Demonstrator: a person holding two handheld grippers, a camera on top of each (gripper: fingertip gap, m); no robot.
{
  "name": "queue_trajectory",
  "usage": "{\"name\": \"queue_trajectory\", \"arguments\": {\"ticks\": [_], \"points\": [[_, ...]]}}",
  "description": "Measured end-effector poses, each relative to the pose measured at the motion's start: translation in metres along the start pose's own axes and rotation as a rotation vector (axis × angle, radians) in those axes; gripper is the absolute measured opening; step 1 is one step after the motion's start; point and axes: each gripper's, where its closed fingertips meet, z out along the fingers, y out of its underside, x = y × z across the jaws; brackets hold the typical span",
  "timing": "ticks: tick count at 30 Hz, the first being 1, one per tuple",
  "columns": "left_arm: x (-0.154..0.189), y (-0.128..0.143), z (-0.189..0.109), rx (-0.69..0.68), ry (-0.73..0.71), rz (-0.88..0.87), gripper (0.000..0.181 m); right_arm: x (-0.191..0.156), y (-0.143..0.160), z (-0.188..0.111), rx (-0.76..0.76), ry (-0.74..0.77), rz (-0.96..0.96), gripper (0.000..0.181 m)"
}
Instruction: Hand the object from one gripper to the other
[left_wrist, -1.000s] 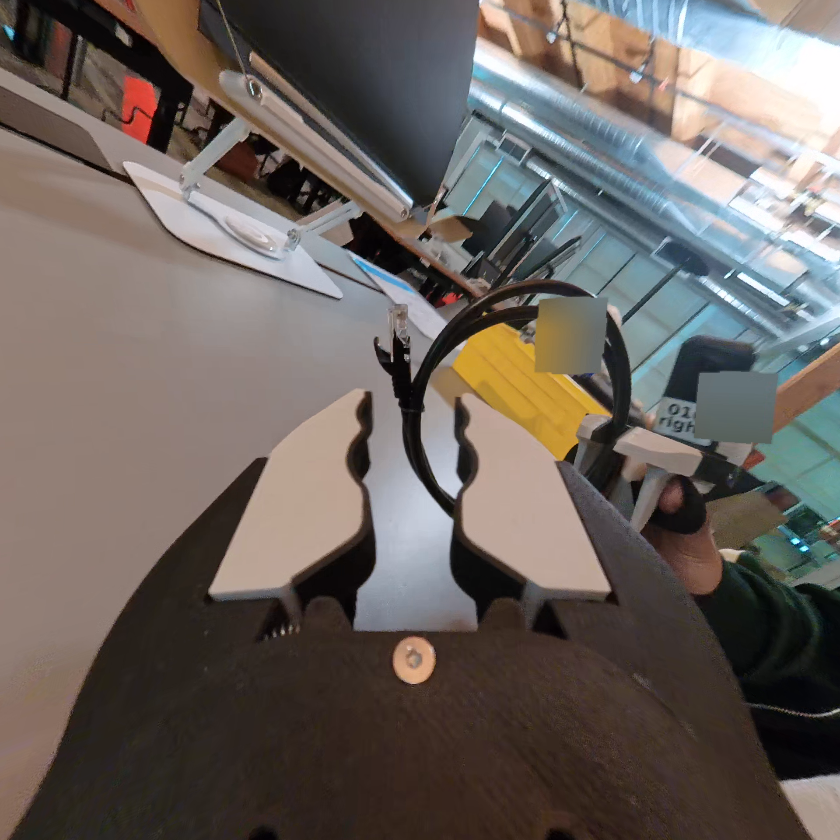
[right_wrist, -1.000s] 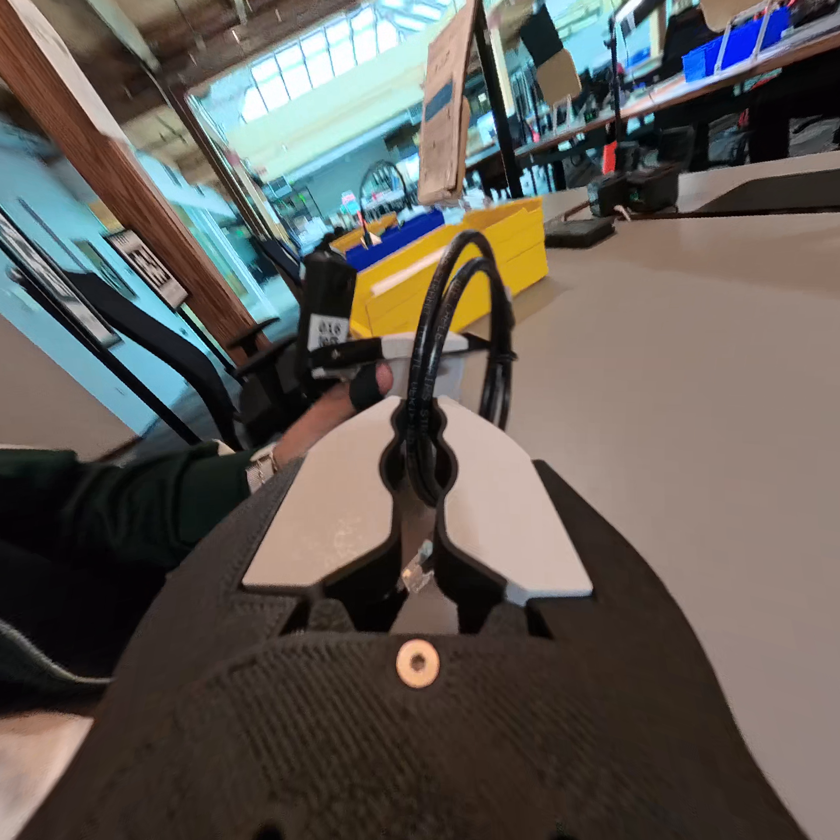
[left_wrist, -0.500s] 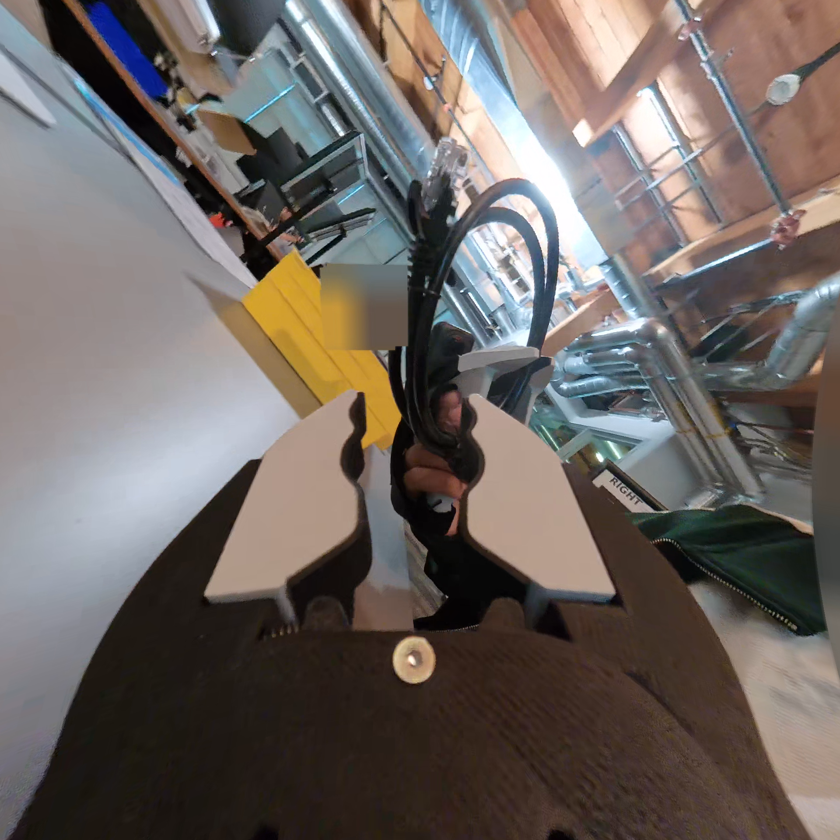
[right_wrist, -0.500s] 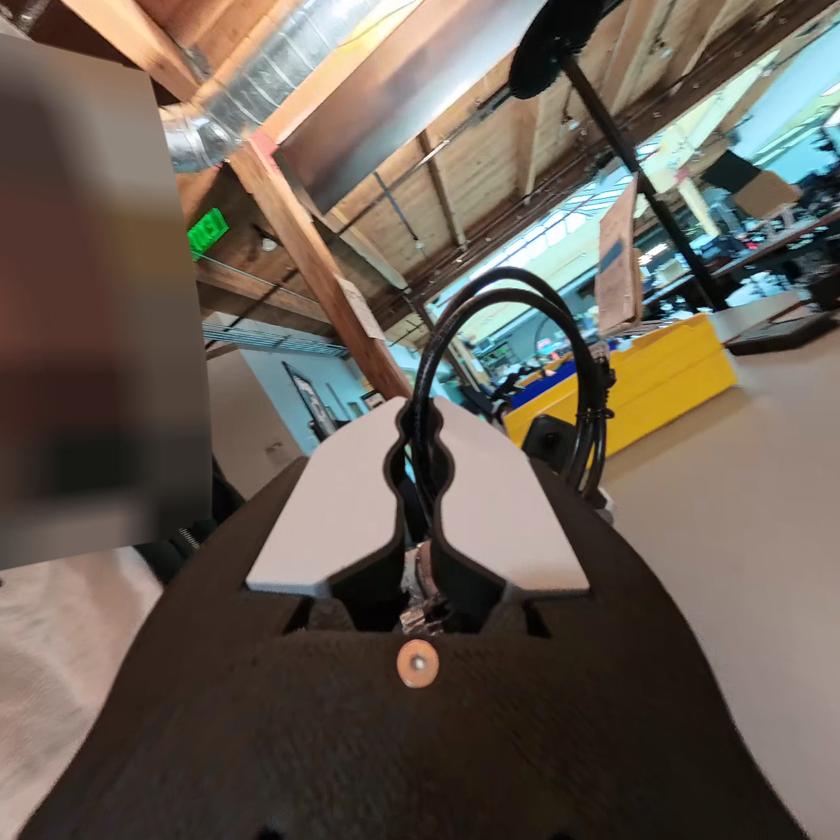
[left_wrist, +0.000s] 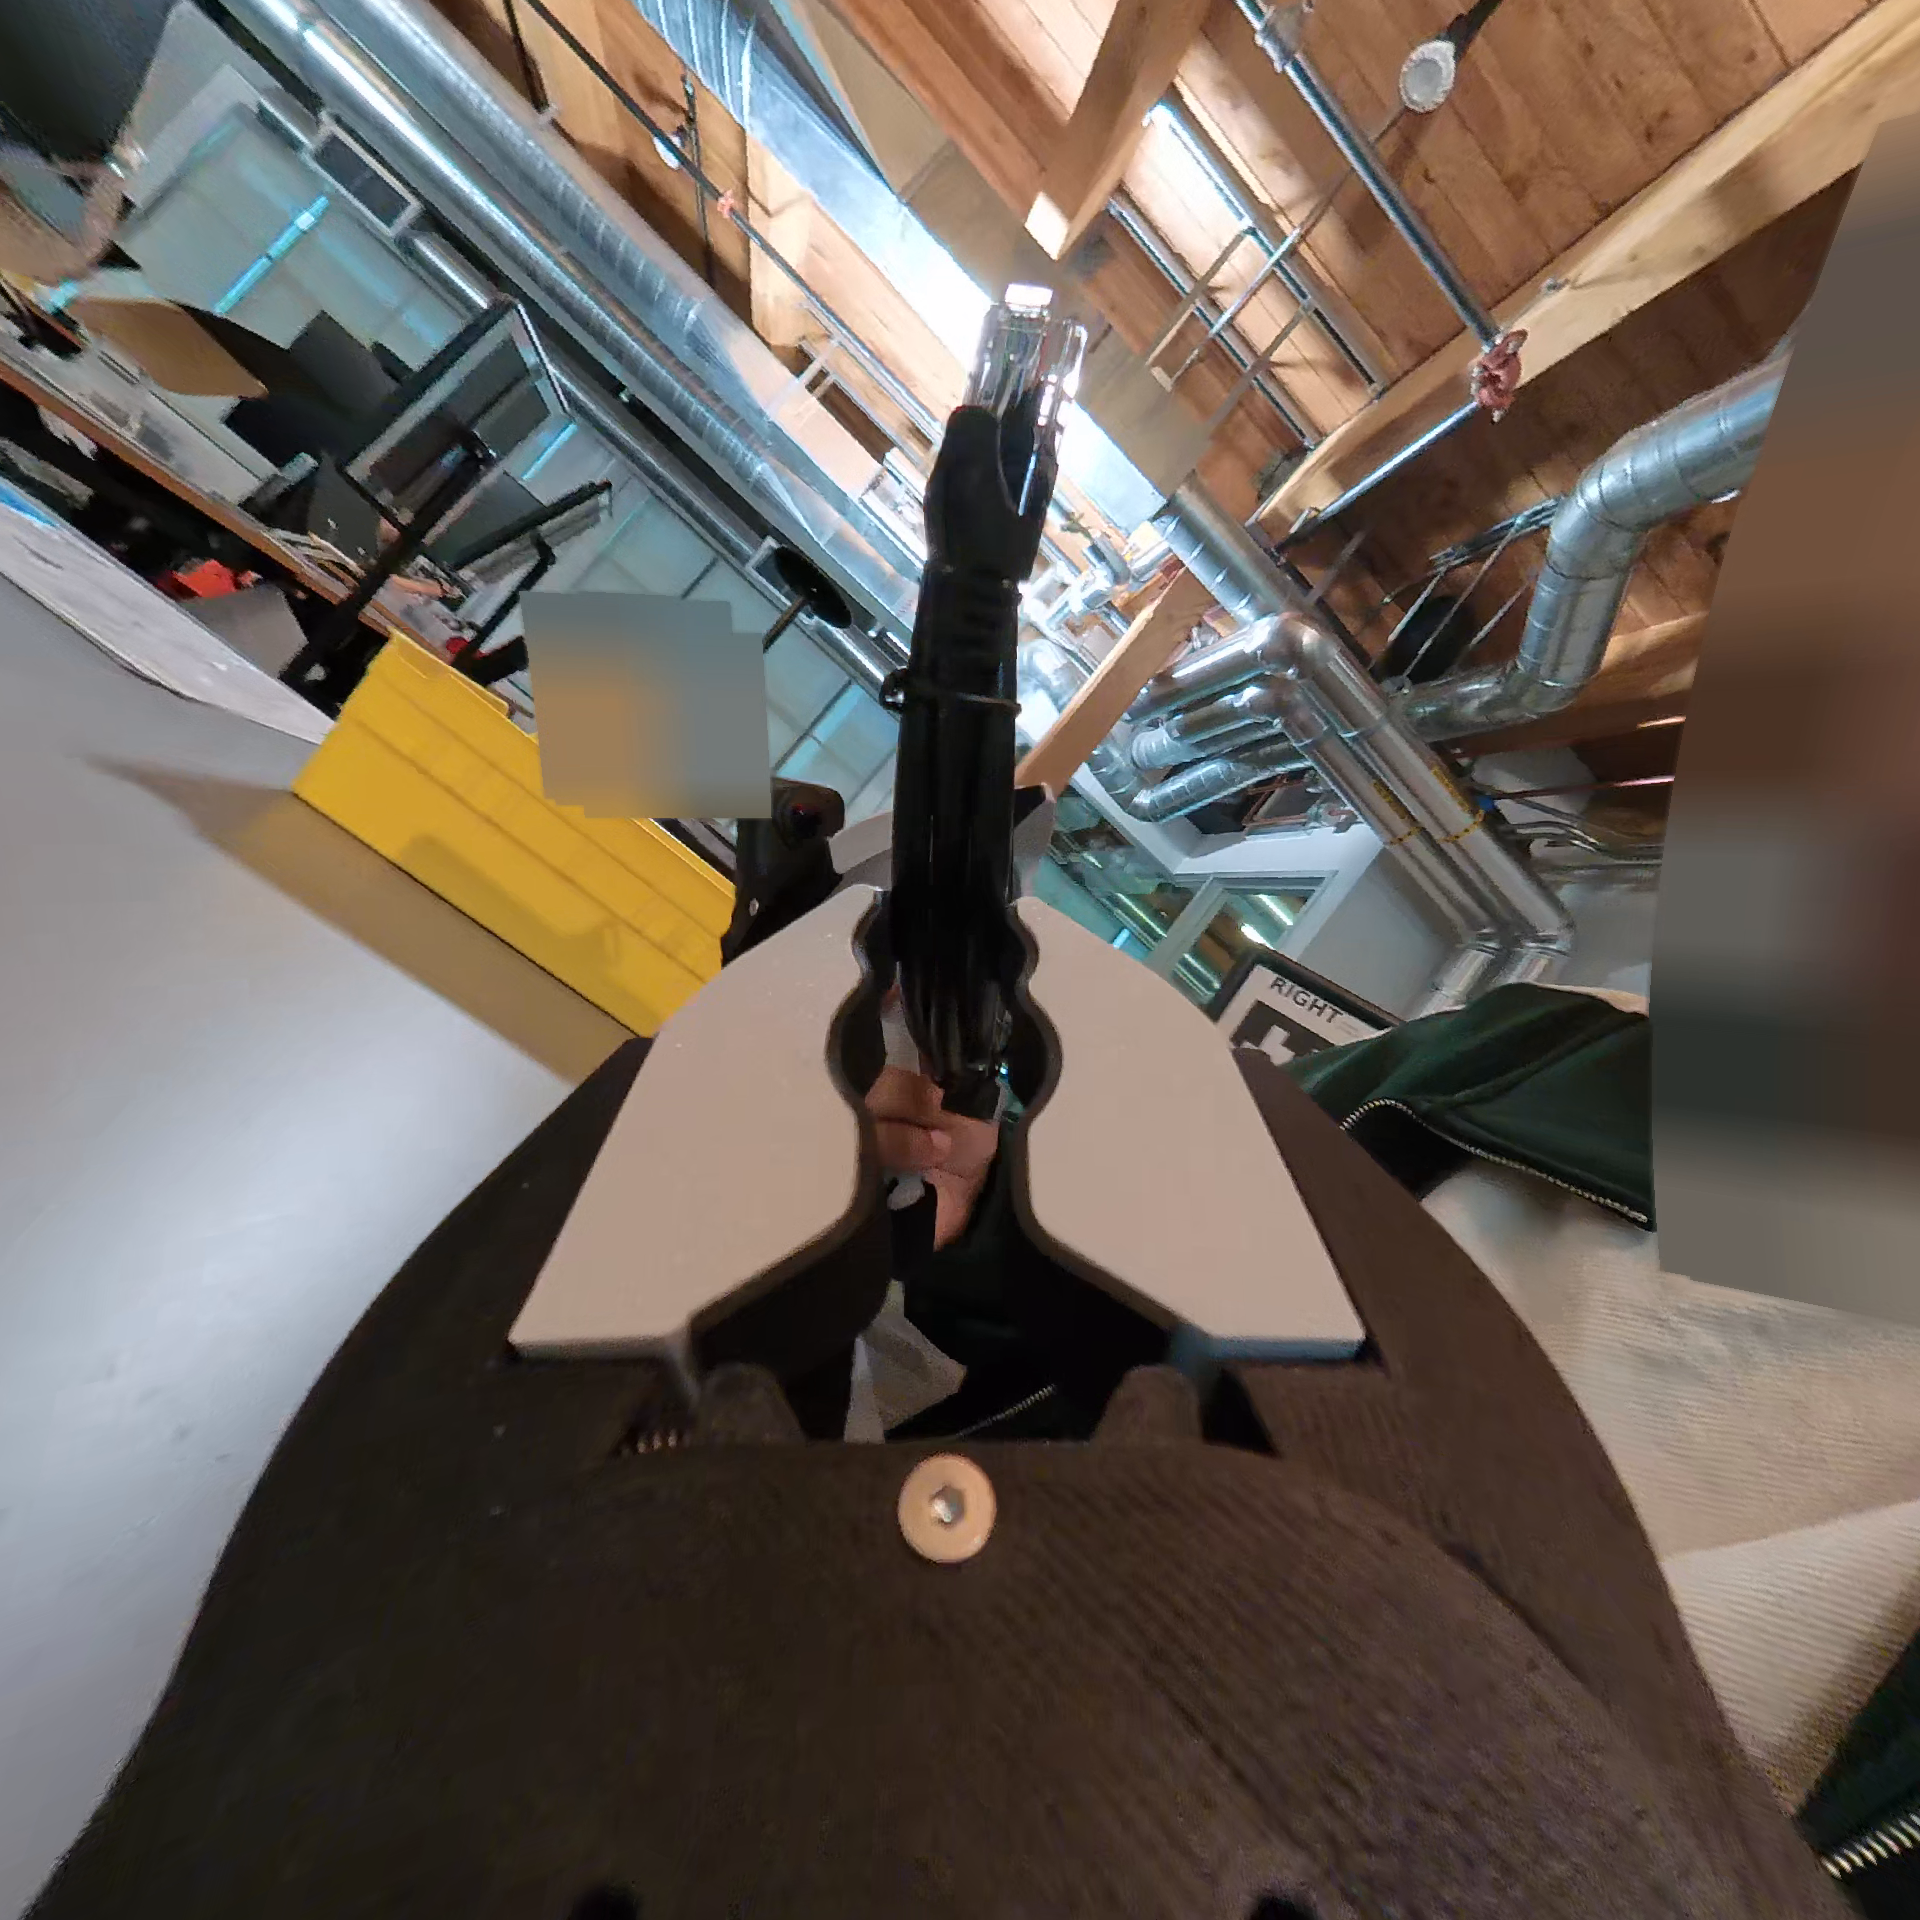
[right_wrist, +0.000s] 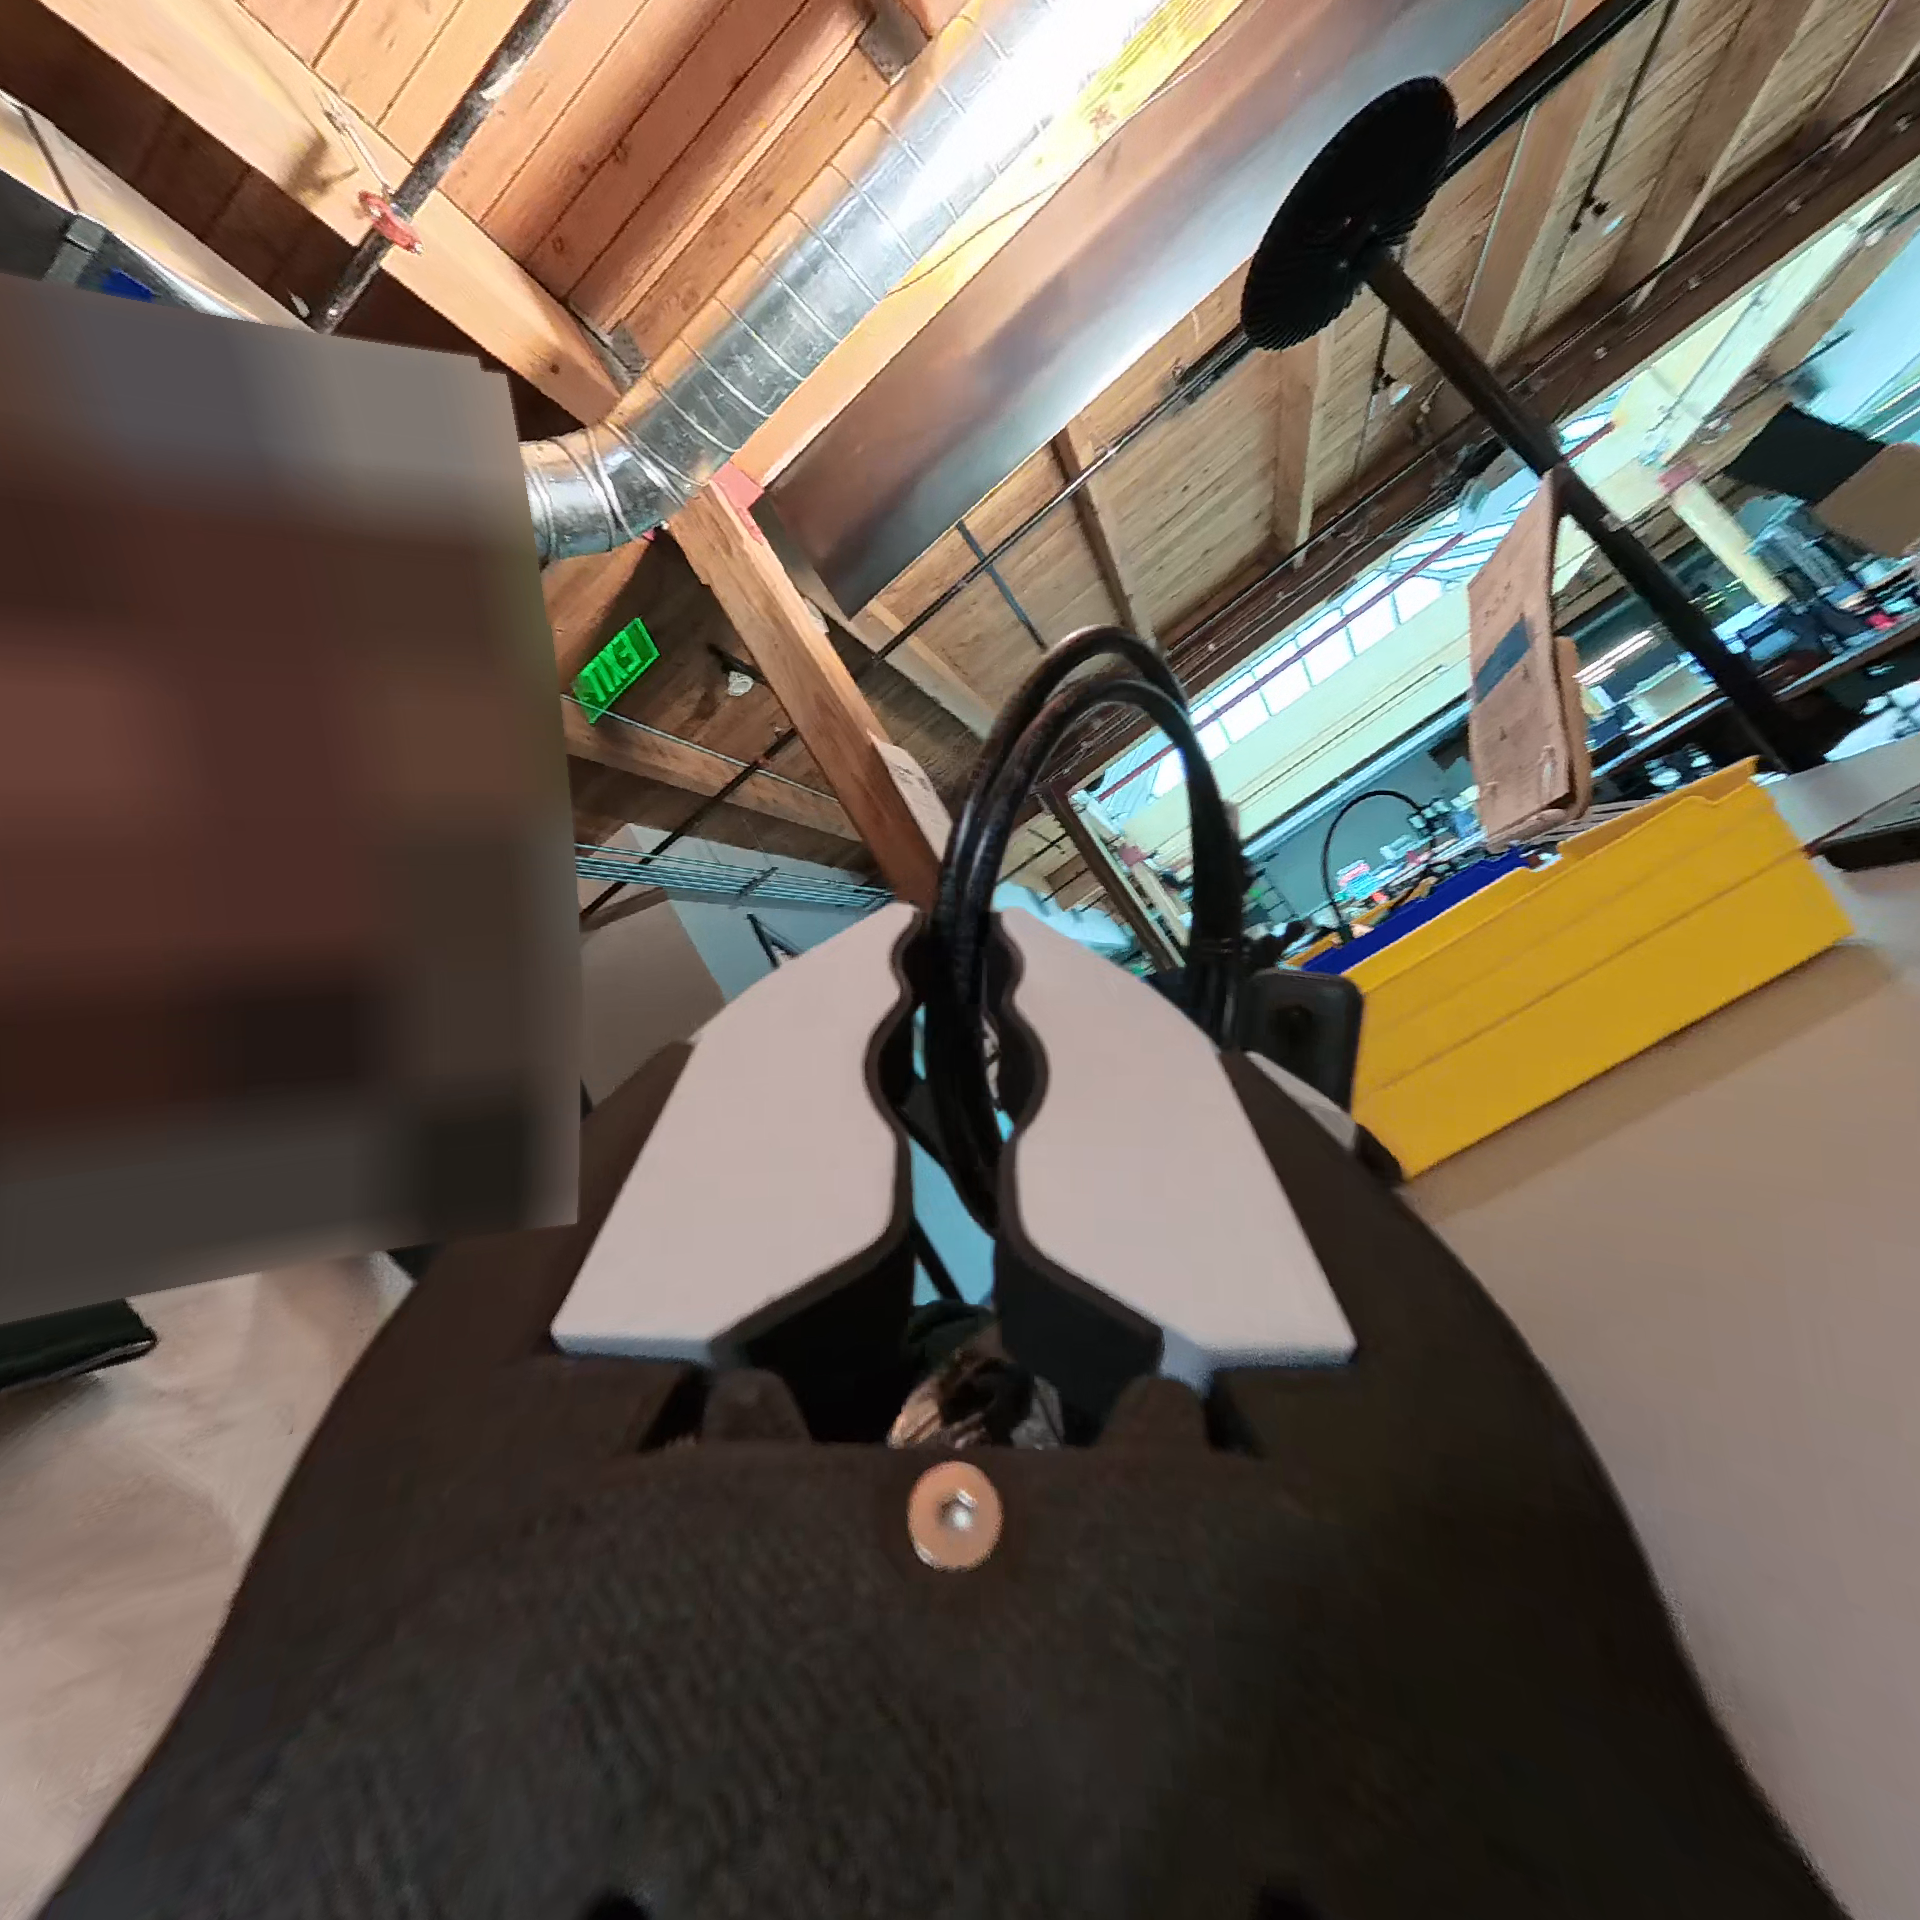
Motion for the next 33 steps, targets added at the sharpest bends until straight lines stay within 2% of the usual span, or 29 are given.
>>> {"name": "queue_trajectory", "arguments": {"ticks": [1,5,6,9,12,16,20,24,27,30,33], "points": [[-0.001,-0.003,-0.002,0.012,-0.017,0.014,0.019,0.004,-0.001,-0.001,0.01,0.025,-0.011,0.016],[-0.007,-0.021,-0.015,0.096,-0.108,0.067,0.019,0.034,-0.017,-0.014,0.111,0.2,-0.025,0.071],[-0.01,-0.025,-0.02,0.111,-0.141,0.082,0.019,0.041,-0.022,-0.019,0.142,0.249,-0.035,0.079],[-0.015,-0.037,-0.033,0.16,-0.213,0.09,0.019,0.054,-0.032,-0.033,0.172,0.353,-0.073,0.085],[-0.022,-0.043,-0.043,0.191,-0.28,0.084,0.019,0.055,-0.028,-0.031,0.103,0.384,-0.133,0.084],[-0.032,-0.044,-0.051,0.195,-0.36,0.071,0.019,0.056,-0.005,-0.018,-0.066,0.416,-0.247,0.082],[-0.04,-0.04,-0.054,0.162,-0.444,0.097,0.02,0.052,0.031,-0.005,-0.378,0.47,-0.573,0.069],[-0.045,-0.032,-0.051,0.098,-0.519,0.146,0.019,0.064,0.065,-0.009,-0.734,0.573,-1.007,0.054],[-0.047,-0.025,-0.046,0.071,-0.551,0.167,0.019,0.073,0.085,-0.012,-0.935,0.629,-1.261,0.046],[-0.048,-0.016,-0.04,0.069,-0.562,0.166,0.019,0.084,0.096,-0.018,-1.09,0.702,-1.426,0.043],[-0.048,-0.008,-0.034,0.073,-0.549,0.137,0.019,0.098,0.1,-0.03,-1.218,0.801,-1.47,0.038]]}}
